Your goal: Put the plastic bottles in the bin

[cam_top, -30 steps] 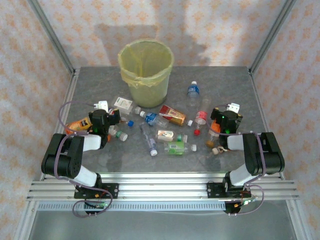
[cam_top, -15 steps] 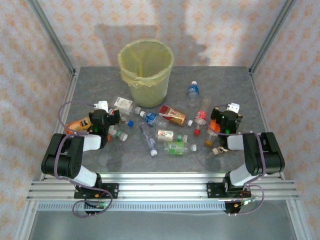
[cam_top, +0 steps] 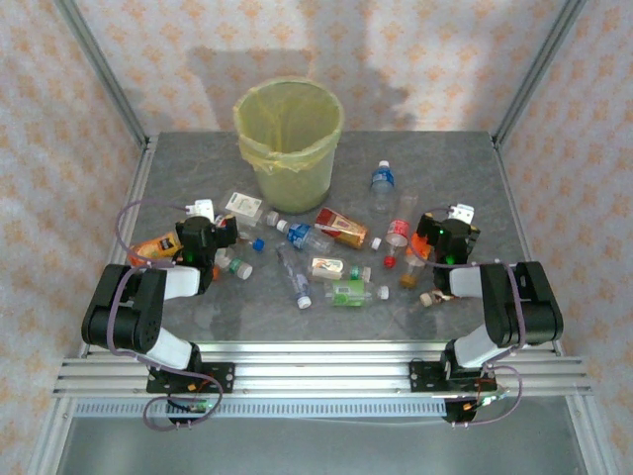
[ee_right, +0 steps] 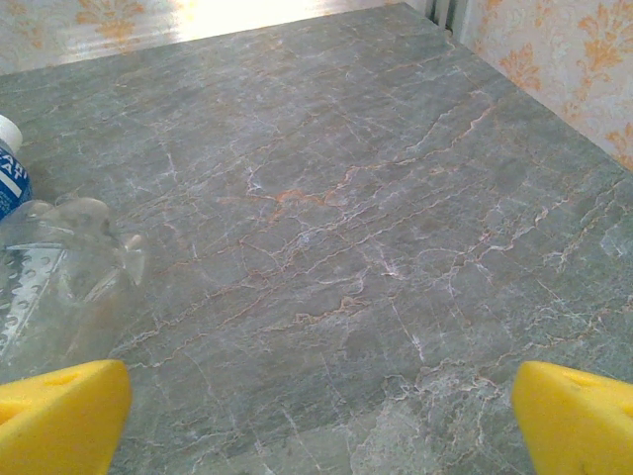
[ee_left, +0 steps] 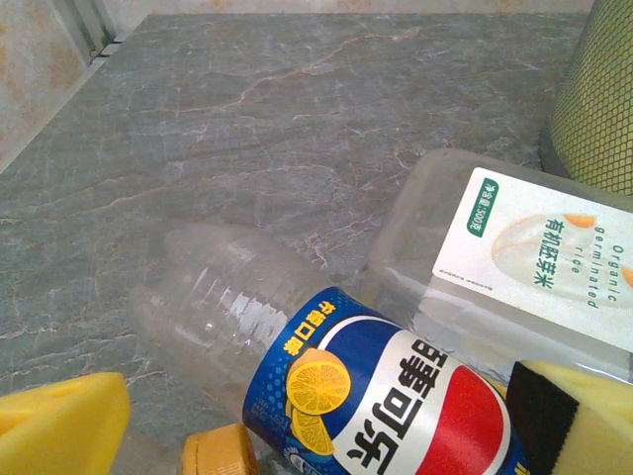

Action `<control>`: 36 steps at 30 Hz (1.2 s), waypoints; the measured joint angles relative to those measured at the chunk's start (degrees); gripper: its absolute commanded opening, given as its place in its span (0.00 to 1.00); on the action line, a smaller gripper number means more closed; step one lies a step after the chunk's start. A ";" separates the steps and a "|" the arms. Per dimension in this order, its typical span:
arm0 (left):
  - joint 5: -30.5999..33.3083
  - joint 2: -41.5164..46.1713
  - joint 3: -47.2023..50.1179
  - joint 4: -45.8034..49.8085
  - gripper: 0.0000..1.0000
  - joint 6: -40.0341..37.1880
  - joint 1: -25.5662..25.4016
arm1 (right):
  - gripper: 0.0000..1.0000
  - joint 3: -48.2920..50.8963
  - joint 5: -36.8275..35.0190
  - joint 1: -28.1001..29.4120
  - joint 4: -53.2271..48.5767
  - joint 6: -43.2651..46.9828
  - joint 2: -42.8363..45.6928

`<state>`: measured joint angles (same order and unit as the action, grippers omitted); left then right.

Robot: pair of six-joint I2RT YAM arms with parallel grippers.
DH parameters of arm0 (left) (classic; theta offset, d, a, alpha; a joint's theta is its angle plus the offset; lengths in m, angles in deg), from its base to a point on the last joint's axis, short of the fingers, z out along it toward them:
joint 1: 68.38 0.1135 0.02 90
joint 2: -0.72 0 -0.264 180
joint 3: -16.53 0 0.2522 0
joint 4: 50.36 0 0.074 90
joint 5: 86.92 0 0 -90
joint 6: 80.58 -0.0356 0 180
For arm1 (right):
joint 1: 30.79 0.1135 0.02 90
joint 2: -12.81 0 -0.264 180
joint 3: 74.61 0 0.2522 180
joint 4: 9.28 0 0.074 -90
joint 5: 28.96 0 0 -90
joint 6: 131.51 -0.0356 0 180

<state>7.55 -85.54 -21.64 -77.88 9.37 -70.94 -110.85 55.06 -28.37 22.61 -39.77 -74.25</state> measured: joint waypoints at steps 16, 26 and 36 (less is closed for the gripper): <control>5.16 18.97 -2.23 16.28 1.00 1.20 0.00 | 0.99 -8.37 -5.68 0.00 -24.83 -2.01 18.05; 9.92 38.10 -7.17 36.57 1.00 11.08 0.00 | 0.99 -26.95 -9.77 0.00 -60.50 -16.26 25.46; 3.15 46.84 -8.79 50.99 1.00 26.62 0.00 | 0.99 -36.46 -4.44 0.00 -94.12 -28.33 19.98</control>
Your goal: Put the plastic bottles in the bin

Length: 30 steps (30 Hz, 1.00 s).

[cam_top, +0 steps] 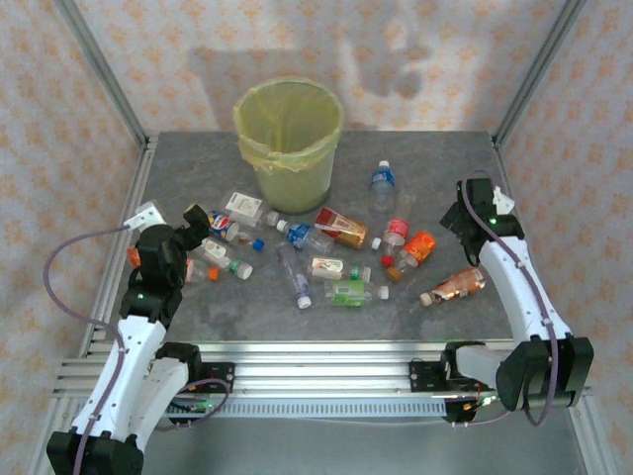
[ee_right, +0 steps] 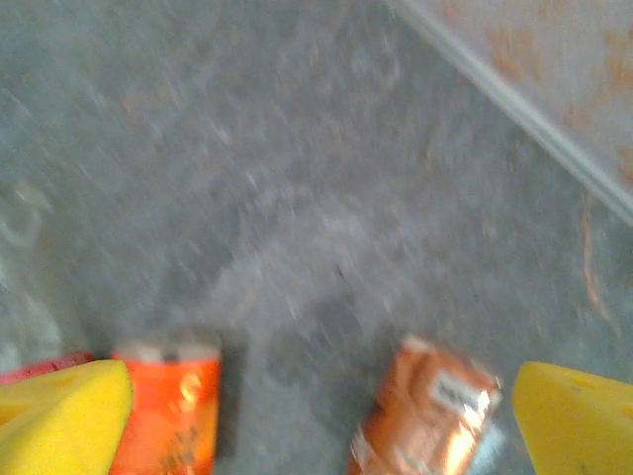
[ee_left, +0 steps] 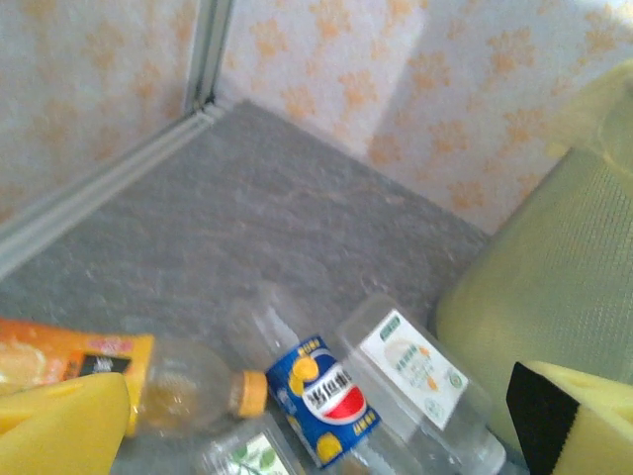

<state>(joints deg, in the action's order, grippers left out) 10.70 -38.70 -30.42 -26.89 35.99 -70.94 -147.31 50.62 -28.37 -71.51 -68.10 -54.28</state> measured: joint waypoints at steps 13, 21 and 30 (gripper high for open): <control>-5.92 0.00 -0.81 3.02 1.00 6.19 0.00 | 0.99 8.72 7.10 0.00 -11.52 -9.16 -0.04; -5.90 0.00 -2.56 2.91 1.00 6.64 0.00 | 0.98 12.61 7.69 0.00 -6.29 -10.91 -4.63; -5.70 -0.11 -2.56 2.95 1.00 7.96 0.00 | 0.95 13.75 5.66 0.00 1.14 -10.88 -10.19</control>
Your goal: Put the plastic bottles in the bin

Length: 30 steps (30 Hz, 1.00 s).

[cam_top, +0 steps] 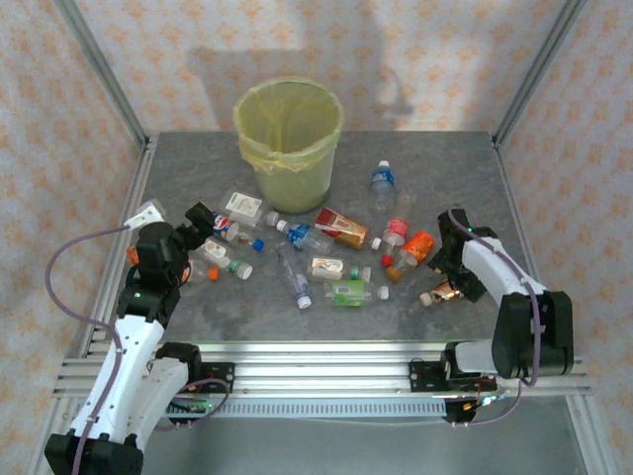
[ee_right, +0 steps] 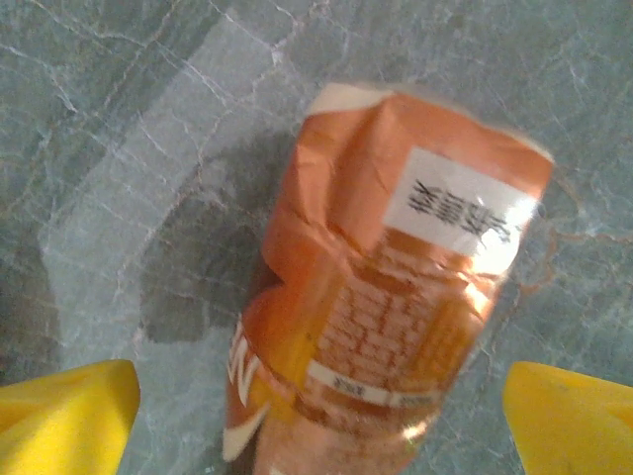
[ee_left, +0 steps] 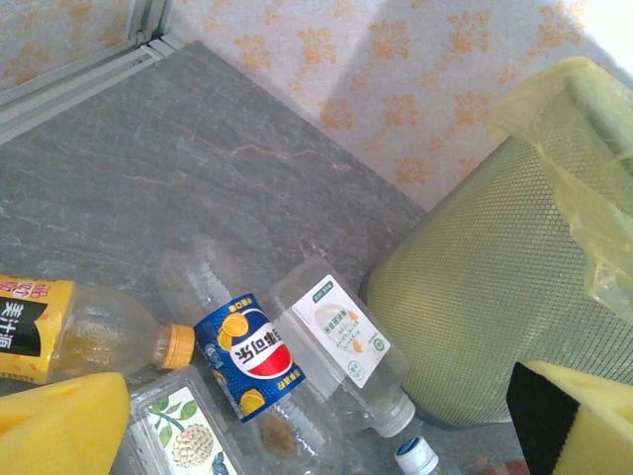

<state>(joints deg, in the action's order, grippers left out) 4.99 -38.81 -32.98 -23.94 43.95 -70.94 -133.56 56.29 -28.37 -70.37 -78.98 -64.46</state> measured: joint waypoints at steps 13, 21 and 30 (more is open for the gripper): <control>0.50 -1.97 -0.22 0.52 1.00 0.63 0.00 | 0.75 0.63 0.48 0.00 7.56 -0.74 -8.04; 2.58 -2.78 -1.73 2.49 1.00 1.14 0.00 | 0.51 1.33 1.09 0.00 10.34 -0.57 -8.48; 3.23 -3.89 -3.15 3.06 1.00 1.53 0.00 | 0.39 -0.22 -2.54 -0.02 6.38 1.44 -4.52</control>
<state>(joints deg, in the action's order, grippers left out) 8.23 -42.70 -36.13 -20.88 45.48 -70.94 -133.78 53.75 -28.40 -63.99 -77.54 -68.99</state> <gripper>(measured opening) 0.999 0.538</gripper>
